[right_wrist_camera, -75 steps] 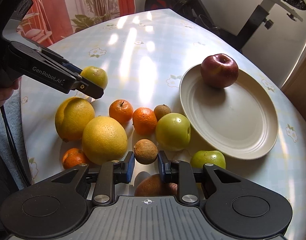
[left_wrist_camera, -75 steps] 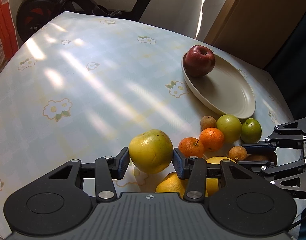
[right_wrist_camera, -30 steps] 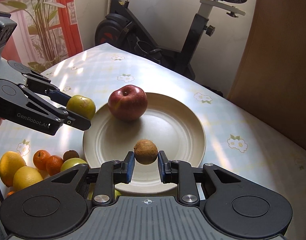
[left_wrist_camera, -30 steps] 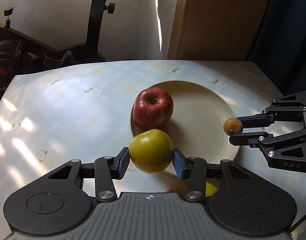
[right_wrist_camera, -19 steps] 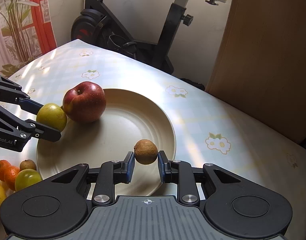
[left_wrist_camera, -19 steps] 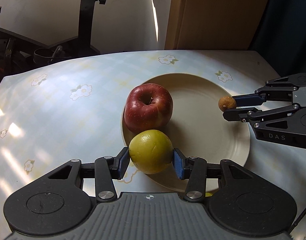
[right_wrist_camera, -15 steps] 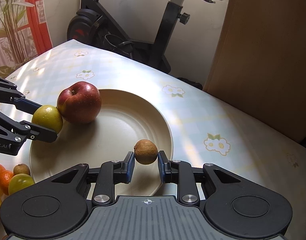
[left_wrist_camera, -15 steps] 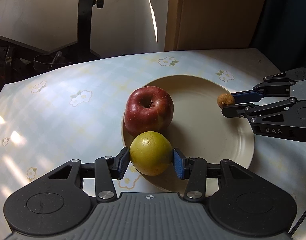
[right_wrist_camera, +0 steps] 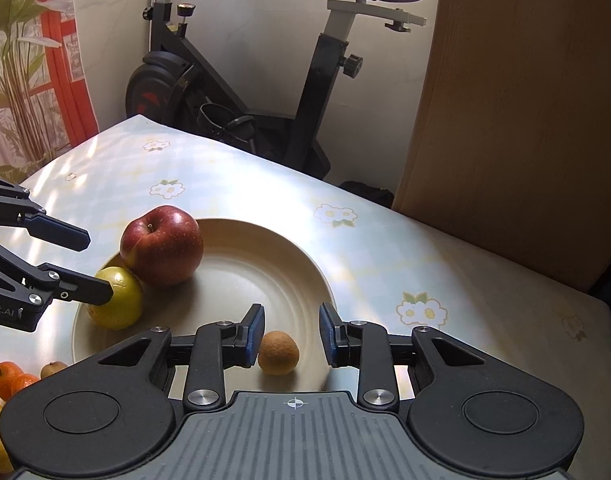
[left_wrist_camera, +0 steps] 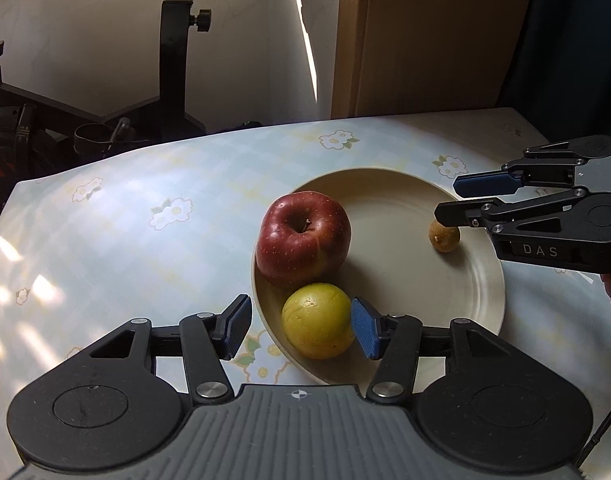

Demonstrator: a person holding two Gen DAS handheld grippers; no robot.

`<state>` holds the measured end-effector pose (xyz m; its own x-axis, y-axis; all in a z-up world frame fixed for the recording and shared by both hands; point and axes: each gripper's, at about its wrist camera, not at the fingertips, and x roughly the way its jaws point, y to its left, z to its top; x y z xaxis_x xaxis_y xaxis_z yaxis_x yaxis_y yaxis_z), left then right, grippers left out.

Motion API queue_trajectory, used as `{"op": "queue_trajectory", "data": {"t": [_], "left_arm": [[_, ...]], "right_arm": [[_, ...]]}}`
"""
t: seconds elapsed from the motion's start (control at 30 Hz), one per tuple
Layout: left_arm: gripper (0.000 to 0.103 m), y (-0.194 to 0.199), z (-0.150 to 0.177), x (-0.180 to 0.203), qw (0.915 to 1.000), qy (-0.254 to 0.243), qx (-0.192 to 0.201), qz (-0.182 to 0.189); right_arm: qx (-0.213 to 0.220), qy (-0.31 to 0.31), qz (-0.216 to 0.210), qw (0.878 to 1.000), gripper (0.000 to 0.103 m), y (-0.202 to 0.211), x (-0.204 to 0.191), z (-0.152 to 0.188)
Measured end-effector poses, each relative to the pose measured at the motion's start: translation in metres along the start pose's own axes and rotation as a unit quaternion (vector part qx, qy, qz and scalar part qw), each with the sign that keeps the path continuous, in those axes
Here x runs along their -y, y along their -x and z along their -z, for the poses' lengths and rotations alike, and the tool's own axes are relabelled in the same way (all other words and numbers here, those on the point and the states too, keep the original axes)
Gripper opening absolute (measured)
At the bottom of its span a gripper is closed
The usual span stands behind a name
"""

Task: Organize fruits
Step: 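Carry both fruits over the plate and release them beside the red apple, then withdraw both open tools from the plate toward the fruit pile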

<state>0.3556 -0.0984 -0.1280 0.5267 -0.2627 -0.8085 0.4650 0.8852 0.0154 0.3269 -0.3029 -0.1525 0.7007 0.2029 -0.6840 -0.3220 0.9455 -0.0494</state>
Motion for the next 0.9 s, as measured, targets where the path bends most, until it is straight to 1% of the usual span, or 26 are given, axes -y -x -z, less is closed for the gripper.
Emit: {"op": "queue_trajectory", "data": {"t": [0.2, 0.43, 0.57, 0.9], "left_arm": [[0.058, 0.022, 0.002, -0.010, 0.9997, 0.016, 0.020, 0.002], [0.058, 0.046, 0.015, -0.021, 0.9992, 0.019, 0.035, -0.003], [0.058, 0.059, 0.028, -0.027, 0.9991, 0.023, 0.037, -0.003], [0.058, 0.071, 0.054, -0.038, 0.9987, 0.041, 0.029, -0.007]], "right_arm": [[0.005, -0.032, 0.001, 0.999, 0.028, 0.028, -0.001, 0.016], [0.022, -0.068, -0.007, 0.997, 0.029, 0.059, -0.017, 0.037], [0.022, -0.074, -0.008, 0.997, 0.029, 0.069, -0.030, 0.050], [0.014, -0.093, -0.020, 0.995, 0.030, 0.080, -0.049, 0.069]]}}
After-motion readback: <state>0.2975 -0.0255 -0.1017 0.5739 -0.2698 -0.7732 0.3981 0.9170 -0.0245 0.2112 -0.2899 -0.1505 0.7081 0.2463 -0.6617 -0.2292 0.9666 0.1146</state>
